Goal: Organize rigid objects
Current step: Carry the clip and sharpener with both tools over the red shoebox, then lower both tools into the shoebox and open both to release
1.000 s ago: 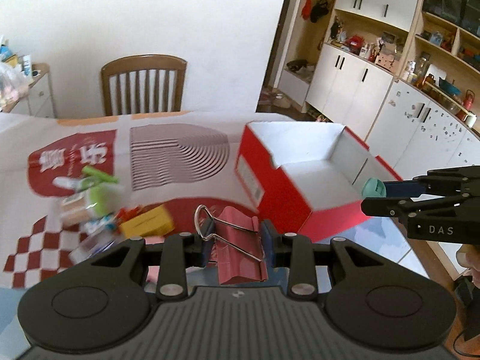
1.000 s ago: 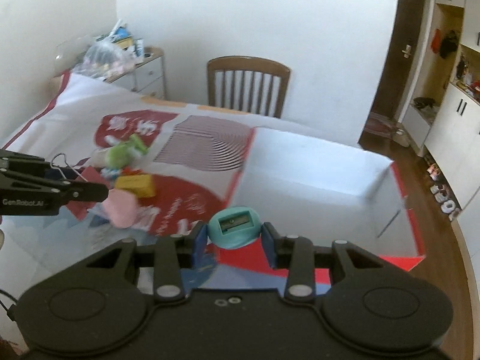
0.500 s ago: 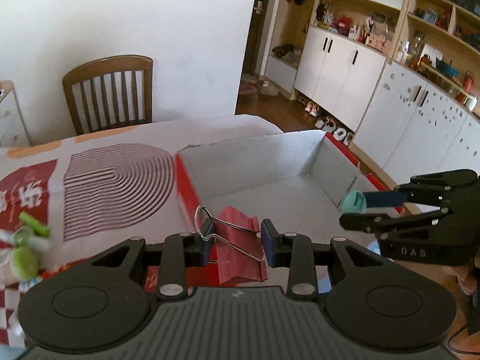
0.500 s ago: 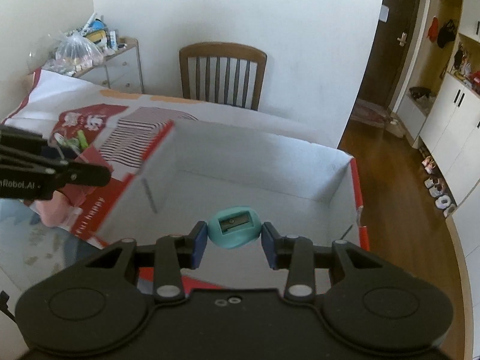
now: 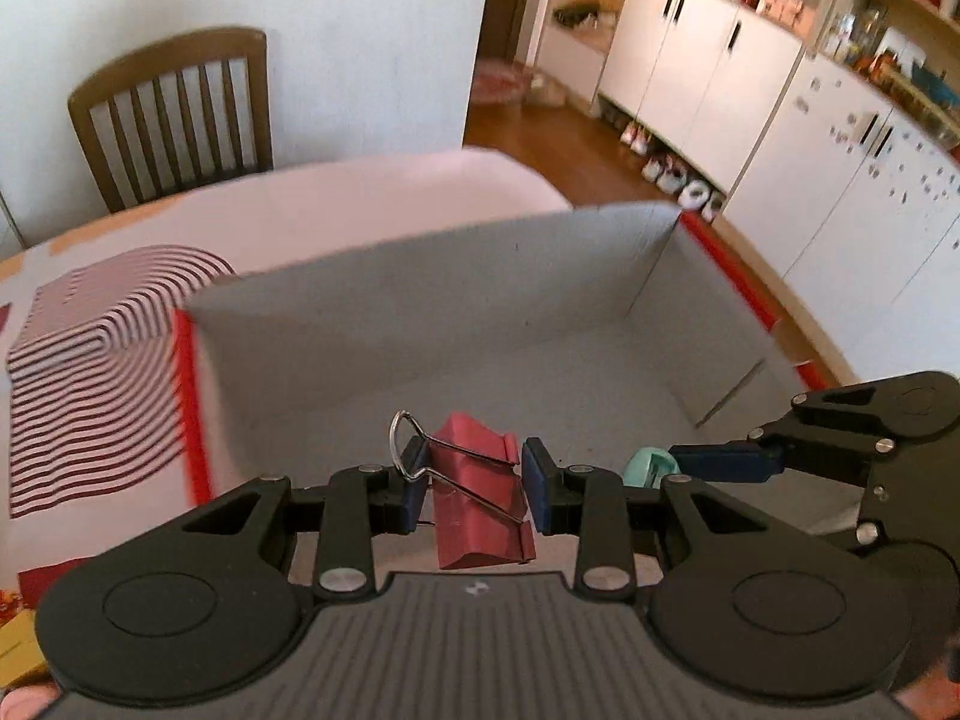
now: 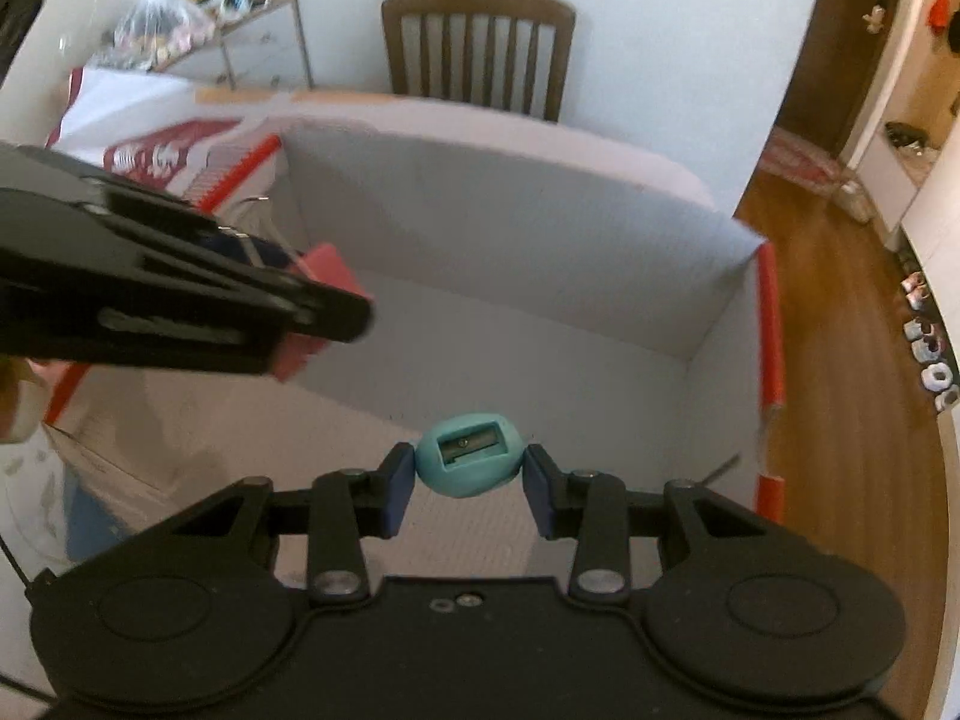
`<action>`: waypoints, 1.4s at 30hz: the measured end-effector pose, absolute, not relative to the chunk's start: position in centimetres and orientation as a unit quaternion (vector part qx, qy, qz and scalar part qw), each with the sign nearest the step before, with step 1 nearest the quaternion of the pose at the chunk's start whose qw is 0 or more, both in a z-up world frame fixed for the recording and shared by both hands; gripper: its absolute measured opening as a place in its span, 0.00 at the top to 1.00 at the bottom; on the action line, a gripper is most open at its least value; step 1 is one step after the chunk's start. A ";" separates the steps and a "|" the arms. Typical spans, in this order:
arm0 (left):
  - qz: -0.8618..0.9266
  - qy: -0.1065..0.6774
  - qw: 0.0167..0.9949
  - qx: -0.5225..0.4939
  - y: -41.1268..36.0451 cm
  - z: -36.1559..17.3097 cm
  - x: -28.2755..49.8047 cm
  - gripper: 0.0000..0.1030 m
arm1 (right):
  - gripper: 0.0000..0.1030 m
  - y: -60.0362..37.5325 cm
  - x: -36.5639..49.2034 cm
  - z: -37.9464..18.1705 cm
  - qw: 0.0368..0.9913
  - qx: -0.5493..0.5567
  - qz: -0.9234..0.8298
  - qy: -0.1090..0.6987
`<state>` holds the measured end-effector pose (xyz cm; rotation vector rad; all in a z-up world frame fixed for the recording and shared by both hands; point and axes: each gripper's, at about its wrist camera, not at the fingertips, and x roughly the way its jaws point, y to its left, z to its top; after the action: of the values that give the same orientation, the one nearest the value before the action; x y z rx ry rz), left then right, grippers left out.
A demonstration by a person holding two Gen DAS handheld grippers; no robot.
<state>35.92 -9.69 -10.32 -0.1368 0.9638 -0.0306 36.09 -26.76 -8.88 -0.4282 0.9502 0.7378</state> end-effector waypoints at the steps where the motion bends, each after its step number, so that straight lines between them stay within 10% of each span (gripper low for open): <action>1: -0.013 0.470 0.880 -0.065 -10.0 -11.0 36.5 0.68 | 0.64 -26.6 36.3 -9.2 0.799 -0.206 0.345 0.448; 18: -0.010 0.591 0.803 -0.081 -11.6 -15.8 40.8 0.68 | 0.64 -25.6 38.3 -10.8 0.761 -0.225 0.343 0.502; 42: 0.003 0.529 0.845 -0.083 -11.8 -10.5 36.5 0.51 | 0.49 -26.5 37.3 -9.2 0.775 -0.208 0.344 0.488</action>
<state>36.48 -11.79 -10.49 -0.1759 1.1163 0.0072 37.35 -26.48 -9.22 -0.4498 1.0572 0.7456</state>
